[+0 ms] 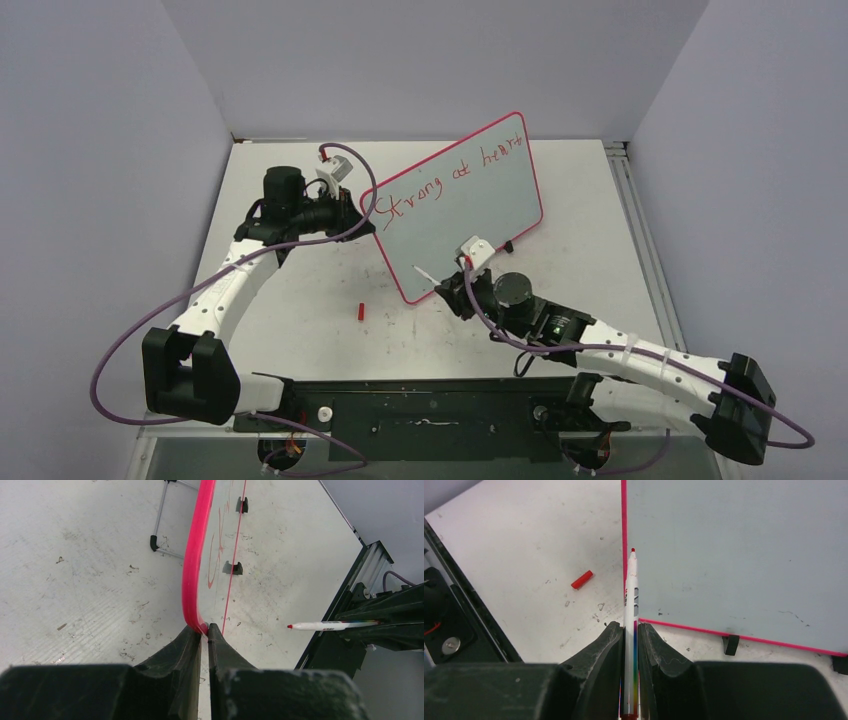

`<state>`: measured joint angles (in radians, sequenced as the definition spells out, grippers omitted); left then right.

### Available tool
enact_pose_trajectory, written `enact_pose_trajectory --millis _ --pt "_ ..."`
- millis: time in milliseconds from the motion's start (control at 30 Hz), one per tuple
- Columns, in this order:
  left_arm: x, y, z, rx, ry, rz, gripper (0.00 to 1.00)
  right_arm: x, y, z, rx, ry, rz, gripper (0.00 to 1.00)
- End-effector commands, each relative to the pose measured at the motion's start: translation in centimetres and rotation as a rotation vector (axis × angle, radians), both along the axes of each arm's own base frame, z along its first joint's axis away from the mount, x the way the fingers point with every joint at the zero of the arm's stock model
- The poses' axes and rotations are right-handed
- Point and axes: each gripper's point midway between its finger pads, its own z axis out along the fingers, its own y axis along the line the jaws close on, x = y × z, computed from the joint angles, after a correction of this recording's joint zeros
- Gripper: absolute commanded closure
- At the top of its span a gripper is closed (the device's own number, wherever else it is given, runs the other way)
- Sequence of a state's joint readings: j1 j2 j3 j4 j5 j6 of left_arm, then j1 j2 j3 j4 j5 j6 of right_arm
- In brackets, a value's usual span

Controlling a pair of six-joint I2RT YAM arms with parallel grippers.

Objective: Write a sentence on the whiteboard

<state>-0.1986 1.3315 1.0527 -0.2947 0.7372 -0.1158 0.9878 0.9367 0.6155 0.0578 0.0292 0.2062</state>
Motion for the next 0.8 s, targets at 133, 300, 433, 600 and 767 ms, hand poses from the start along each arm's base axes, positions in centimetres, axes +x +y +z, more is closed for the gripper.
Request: enact_pose_trajectory --millis 133,300,433,600,767 --pt "0.2 -0.2 1.6 -0.008 -0.075 -0.007 1.0 2.3 1.5 -0.5 0.01 -0.091 -0.101 0.95" --pt "0.1 -0.2 1.7 -0.01 -0.077 -0.009 1.0 3.3 2.2 -0.6 0.022 -0.122 -0.123 0.95" --pt "0.1 -0.2 1.6 -0.01 -0.076 -0.01 1.0 3.8 2.7 -0.8 0.021 -0.132 -0.131 0.95" --pt "0.0 -0.3 1.8 -0.013 -0.079 -0.013 1.0 4.3 3.4 -1.2 -0.001 -0.136 -0.126 0.95" --pt "0.0 -0.3 1.9 -0.015 -0.082 -0.016 1.0 4.8 3.7 -1.3 -0.007 -0.144 -0.138 0.95"
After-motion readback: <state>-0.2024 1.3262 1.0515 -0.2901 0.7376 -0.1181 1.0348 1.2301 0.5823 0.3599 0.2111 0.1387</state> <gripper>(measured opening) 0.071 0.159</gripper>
